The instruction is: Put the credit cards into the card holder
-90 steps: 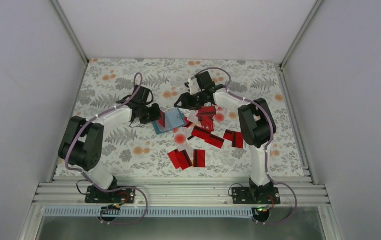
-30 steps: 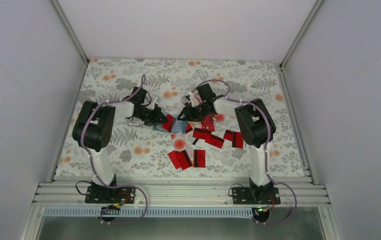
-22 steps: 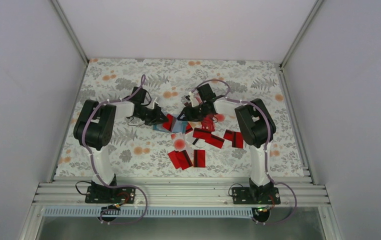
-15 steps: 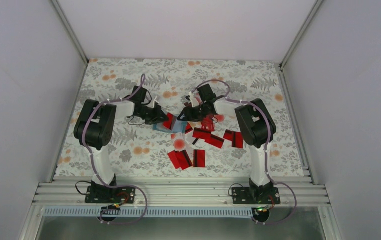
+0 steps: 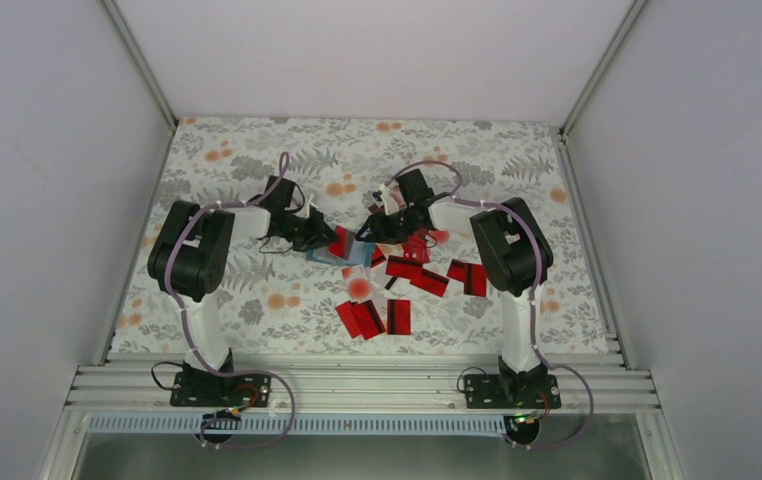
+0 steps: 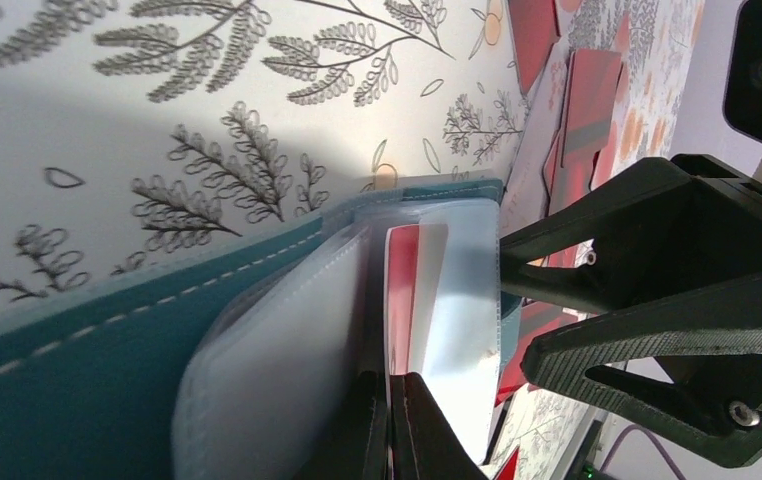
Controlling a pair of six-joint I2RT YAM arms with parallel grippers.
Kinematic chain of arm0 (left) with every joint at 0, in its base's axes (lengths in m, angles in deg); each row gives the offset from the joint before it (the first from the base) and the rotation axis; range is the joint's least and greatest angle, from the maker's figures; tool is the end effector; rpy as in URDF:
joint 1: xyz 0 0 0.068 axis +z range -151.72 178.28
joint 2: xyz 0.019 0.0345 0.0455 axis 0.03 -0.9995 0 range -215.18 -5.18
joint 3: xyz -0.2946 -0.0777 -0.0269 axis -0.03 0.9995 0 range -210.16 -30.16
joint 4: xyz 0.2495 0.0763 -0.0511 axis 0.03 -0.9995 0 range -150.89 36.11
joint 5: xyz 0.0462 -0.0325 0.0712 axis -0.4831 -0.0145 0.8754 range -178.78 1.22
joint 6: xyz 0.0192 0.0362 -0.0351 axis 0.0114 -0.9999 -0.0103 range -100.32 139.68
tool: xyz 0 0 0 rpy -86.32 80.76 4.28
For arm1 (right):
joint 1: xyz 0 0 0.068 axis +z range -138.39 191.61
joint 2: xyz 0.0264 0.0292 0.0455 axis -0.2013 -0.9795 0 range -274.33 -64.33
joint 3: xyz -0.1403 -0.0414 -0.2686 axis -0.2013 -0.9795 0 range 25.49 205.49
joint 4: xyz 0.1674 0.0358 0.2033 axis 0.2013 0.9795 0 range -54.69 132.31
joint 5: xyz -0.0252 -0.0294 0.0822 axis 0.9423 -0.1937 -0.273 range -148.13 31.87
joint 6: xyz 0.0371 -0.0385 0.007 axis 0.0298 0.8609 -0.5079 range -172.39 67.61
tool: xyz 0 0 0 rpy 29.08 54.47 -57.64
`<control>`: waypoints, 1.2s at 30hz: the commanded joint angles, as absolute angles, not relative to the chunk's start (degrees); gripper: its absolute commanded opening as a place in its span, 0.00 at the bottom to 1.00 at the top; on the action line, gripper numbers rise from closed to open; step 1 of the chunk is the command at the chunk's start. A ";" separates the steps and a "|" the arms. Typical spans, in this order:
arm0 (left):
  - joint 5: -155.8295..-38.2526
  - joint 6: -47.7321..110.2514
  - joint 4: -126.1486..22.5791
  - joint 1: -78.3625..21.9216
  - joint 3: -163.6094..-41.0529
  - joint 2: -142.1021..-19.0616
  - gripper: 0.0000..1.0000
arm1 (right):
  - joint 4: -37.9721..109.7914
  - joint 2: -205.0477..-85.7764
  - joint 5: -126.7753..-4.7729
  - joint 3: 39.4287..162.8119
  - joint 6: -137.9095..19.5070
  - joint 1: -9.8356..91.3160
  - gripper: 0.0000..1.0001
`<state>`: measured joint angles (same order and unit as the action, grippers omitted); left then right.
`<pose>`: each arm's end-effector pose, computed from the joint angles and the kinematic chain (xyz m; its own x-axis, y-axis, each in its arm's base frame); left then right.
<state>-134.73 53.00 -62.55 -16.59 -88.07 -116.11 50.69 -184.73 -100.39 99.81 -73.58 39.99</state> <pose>0.3524 -0.1201 0.1415 -0.9900 -0.1323 -0.0487 -0.0430 0.6125 -0.7893 0.3714 0.2278 0.1443 -0.9500 -0.2091 -0.2320 -0.3122 0.6158 0.7234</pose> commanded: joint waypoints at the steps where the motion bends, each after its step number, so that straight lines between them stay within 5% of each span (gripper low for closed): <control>1: -130.58 55.46 -62.26 -18.57 -86.41 -115.75 0.02 | 56.67 -188.75 -96.66 96.07 -75.33 40.70 0.40; 13: -127.72 58.12 -62.24 -20.67 -85.20 -114.51 0.04 | 53.04 -188.15 -96.98 93.63 -78.55 40.67 0.38; 36: -111.55 50.67 -80.97 -28.66 -96.12 -114.13 0.56 | 51.89 -184.11 -95.88 89.52 -78.71 40.67 0.38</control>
